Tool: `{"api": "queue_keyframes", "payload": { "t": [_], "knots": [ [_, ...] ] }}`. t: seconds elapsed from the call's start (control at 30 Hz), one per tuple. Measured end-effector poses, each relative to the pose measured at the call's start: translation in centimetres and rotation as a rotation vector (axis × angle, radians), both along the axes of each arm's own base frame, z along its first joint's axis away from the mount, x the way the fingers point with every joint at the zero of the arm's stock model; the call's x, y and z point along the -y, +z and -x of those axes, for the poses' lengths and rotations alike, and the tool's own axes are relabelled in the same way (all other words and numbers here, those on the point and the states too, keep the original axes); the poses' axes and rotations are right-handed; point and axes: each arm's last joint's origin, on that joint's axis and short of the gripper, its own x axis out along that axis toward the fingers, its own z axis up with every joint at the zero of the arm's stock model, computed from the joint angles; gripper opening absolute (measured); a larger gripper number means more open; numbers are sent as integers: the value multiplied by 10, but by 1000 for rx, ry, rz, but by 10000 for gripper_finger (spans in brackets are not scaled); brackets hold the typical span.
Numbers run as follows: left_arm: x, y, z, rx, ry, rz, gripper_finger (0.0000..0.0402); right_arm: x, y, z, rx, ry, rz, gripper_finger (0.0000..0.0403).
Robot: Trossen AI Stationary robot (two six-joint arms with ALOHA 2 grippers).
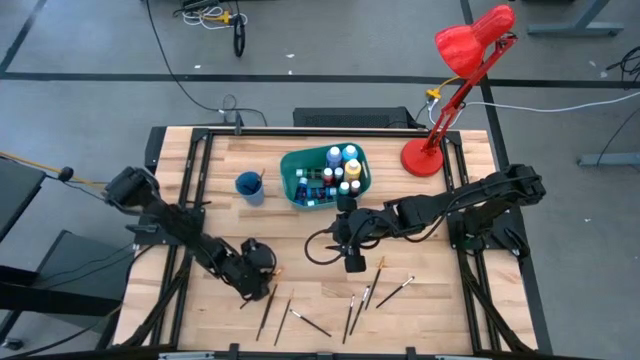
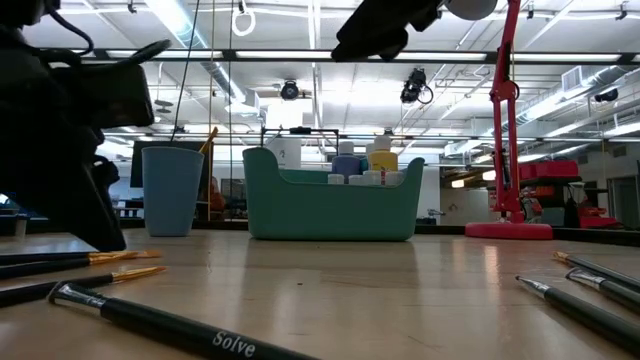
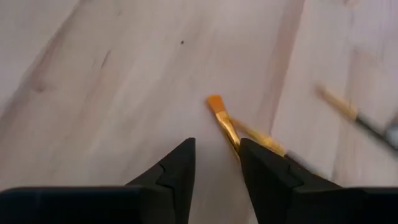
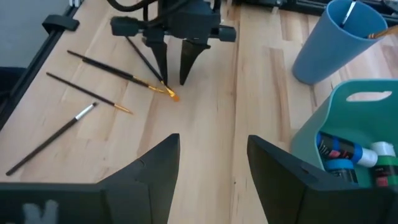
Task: Pick & Place Paint Supplies
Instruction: Put the gold paint brush into the blue cup
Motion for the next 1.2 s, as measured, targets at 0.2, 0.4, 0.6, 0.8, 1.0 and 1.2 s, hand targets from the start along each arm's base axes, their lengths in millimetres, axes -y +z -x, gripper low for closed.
{"api": "queue_keyframes", "payload": {
  "t": [0.2, 0.4, 0.6, 0.8, 1.0, 1.2],
  "knots": [
    [13, -5, 3, 51, 5, -14, 122, 0, -1, 0, -5, 18, 25, 192],
    [16, 3, 4, 69, -3, -21, 116, 0, 0, 0, 6, 57, 75, 192],
    [23, 16, -3, 91, -21, 24, 116, 0, 2, -1, 26, 92, 116, 192],
    [25, 13, -4, 70, 16, 65, 116, 0, 2, -1, 31, 115, 144, 192],
    [29, -1, -4, 33, 21, 51, 116, 0, 2, -1, 30, 117, 146, 192],
    [29, -10, -4, 54, 51, -31, 116, 0, 2, -2, 33, 133, 166, 192]
  ]
}}
